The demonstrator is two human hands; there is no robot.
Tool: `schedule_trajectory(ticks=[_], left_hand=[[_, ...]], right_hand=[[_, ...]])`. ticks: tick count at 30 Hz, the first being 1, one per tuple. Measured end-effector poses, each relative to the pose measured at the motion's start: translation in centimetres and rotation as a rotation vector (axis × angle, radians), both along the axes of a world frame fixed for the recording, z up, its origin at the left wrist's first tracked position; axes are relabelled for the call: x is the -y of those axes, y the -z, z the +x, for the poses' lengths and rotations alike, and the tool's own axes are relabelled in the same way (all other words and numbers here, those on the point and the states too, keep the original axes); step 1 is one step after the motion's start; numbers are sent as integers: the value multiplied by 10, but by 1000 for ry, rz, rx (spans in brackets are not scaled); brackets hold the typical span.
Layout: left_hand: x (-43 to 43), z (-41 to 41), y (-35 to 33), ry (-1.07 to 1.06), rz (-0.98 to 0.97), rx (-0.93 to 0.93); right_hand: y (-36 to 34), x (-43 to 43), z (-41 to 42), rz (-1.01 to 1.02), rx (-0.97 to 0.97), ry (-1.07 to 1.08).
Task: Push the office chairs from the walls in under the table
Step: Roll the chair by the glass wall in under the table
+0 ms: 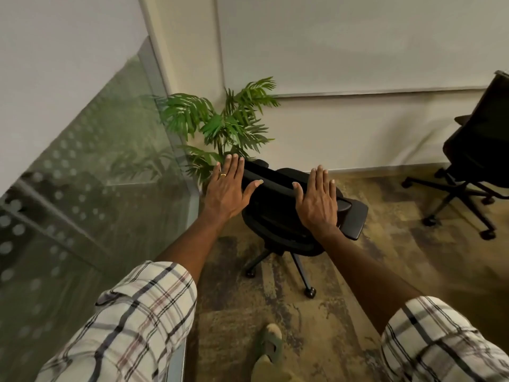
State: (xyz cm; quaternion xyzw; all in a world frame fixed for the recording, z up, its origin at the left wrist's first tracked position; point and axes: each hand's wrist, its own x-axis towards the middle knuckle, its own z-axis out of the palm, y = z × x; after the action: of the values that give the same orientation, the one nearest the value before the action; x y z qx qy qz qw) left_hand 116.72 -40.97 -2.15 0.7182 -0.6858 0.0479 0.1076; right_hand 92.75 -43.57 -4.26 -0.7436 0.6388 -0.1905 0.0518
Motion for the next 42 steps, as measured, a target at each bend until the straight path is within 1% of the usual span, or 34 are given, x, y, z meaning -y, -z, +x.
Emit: schedule_trajectory(ticks=[1, 2, 4, 6, 7, 8, 9, 10, 11, 13, 14, 16, 18, 19, 21, 22, 24, 26, 29, 33, 35, 37, 39, 42], left_hand=[[25, 3, 9, 15, 30, 8], [50, 5, 13, 13, 55, -39], [54, 5, 15, 33, 4, -81], [102, 8, 28, 59, 65, -164], [100, 14, 33, 78, 15, -175], [120, 16, 39, 123, 5, -192], [141, 19, 42, 183, -6, -180], [138, 24, 40, 228, -47, -151], [155, 23, 46, 267, -54, -156], [181, 23, 48, 324, -18, -134], [187, 25, 50, 348, 9, -120], [176, 34, 52, 362, -19, -101], [200, 47, 50, 418, 14, -83], [199, 50, 48, 426, -1, -76], [225, 58, 46, 469, 18, -69], [222, 54, 43, 471, 7, -61], [232, 59, 53, 525, 61, -76], [233, 61, 55, 554, 71, -85], [268, 81, 48, 616, 66, -88], [290, 88, 45, 660, 63, -86], [302, 88, 46, 699, 65, -91], [309, 87, 43, 690, 34, -75], [319, 81, 42, 713, 22, -85], [330, 69, 42, 728, 26, -86]], right_hand=[[7, 20, 1, 19, -21, 5], [10, 37, 4, 33, -15, 27], [5, 27, 7, -13, -50, 0], [17, 51, 13, 67, -21, 14], [19, 40, 16, 74, -32, 14], [24, 47, 16, 96, -28, 47], [26, 57, 15, 122, -34, 76], [24, 51, 16, 106, -57, 73], [22, 63, 14, 130, -56, 97], [19, 79, 16, 188, -58, 126], [20, 80, 21, 211, -55, 140], [19, 61, 31, 187, -84, 120], [24, 71, 48, 219, -48, 195], [22, 68, 52, 200, -51, 193], [23, 84, 64, 224, -48, 266], [23, 82, 61, 212, -62, 266], [31, 84, 74, 252, -62, 323], [32, 83, 78, 255, -49, 361], [30, 104, 106, 223, -21, 441], [33, 119, 117, 202, -35, 482], [34, 121, 124, 172, -23, 546], [35, 127, 120, 151, -9, 545], [34, 134, 116, 132, -20, 588], [32, 143, 106, 148, -13, 617]])
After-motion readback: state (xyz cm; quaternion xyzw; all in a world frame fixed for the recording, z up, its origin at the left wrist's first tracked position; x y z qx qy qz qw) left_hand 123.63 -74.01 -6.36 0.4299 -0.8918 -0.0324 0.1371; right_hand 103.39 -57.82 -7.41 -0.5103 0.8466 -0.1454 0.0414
